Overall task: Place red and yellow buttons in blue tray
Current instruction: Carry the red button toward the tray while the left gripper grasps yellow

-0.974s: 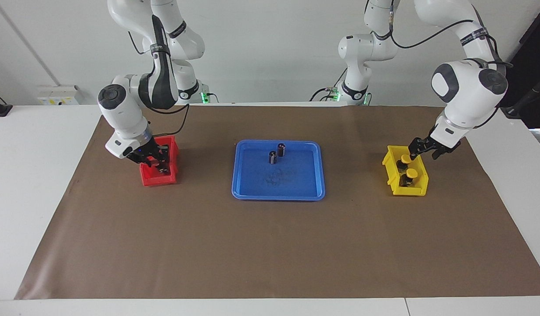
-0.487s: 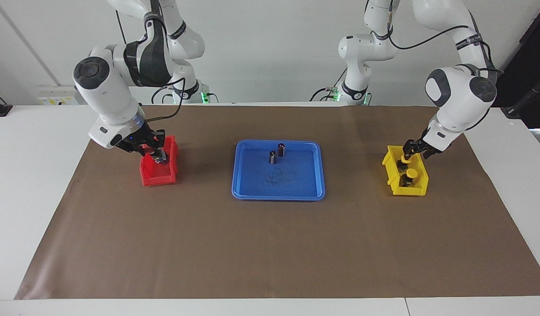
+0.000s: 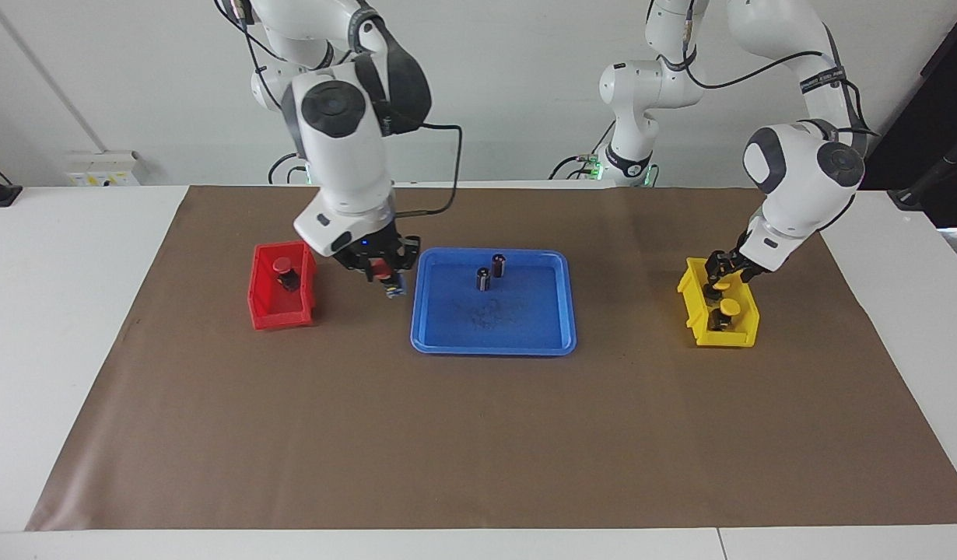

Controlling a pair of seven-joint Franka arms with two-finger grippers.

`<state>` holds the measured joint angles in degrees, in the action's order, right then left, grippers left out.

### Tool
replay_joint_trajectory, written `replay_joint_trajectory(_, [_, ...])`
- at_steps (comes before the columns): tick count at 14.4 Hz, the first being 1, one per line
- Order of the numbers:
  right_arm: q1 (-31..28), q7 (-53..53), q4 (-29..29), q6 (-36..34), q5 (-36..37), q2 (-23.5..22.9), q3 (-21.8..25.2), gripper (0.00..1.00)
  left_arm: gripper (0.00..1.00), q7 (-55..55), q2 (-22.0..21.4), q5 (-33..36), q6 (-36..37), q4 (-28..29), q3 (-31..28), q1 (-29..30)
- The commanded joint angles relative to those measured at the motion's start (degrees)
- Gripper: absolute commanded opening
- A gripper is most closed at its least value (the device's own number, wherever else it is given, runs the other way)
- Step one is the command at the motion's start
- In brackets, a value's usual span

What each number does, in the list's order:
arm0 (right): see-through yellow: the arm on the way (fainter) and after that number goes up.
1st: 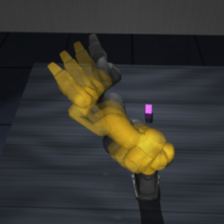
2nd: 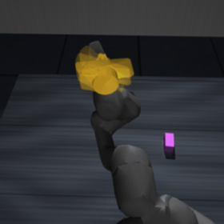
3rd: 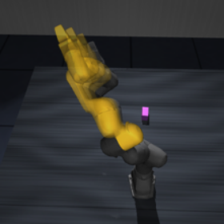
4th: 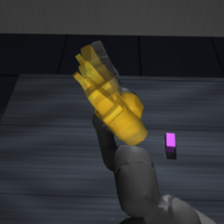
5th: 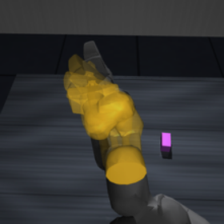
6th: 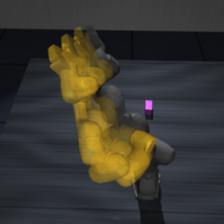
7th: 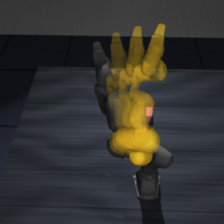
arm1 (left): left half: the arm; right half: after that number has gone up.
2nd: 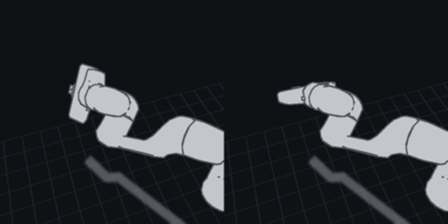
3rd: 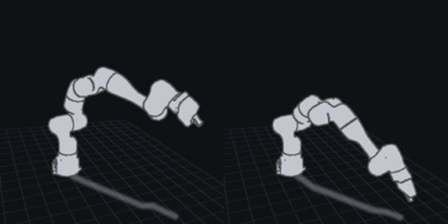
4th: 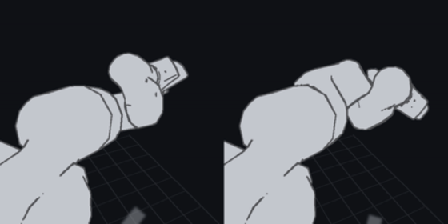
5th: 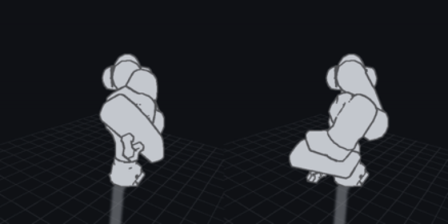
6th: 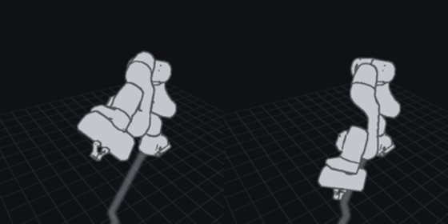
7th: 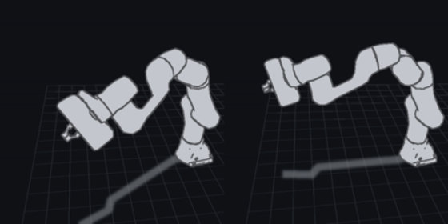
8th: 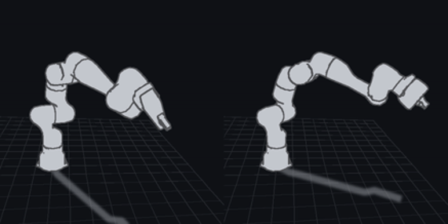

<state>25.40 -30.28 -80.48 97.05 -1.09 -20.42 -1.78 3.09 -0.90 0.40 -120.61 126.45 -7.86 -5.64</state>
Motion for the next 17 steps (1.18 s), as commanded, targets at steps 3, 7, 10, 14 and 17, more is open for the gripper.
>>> replay_joint_trajectory(3, [5.8,-11.9,7.9,7.5,2.1,-12.9,0.4,0.01,0.68,-1.1,-2.0,0.1,-2.8,3.1,-0.1,-0.3])
replay_joint_trajectory(7, [6.1,-12.2,5.5,6.0,2.1,-12.6,0.3,0.02,0.66,-1.2,-1.6,0.1,-3.6,3.4,0.0,-0.3])
replay_joint_trajectory(10, [6.4,-12.3,0.2,9.2,2.2,-10.9,0.3,0.02,0.64,-1.2,-1.7,0.1,-3.8,4.0,-0.1,-0.3])
replay_joint_trajectory(14, [6.7,-12.3,-5.6,12.3,2.2,-8.8,0.3,0.03,0.61,-1.1,-1.9,0.1,-4.5,4.6,-0.1,-0.3])
replay_joint_trajectory(17, [6.7,-12.3,-7.7,14.4,2.2,-8.1,0.3,0.09,0.35,-1.1,-1.8,0.1,-4.5,4.5,-0.1,-0.3])
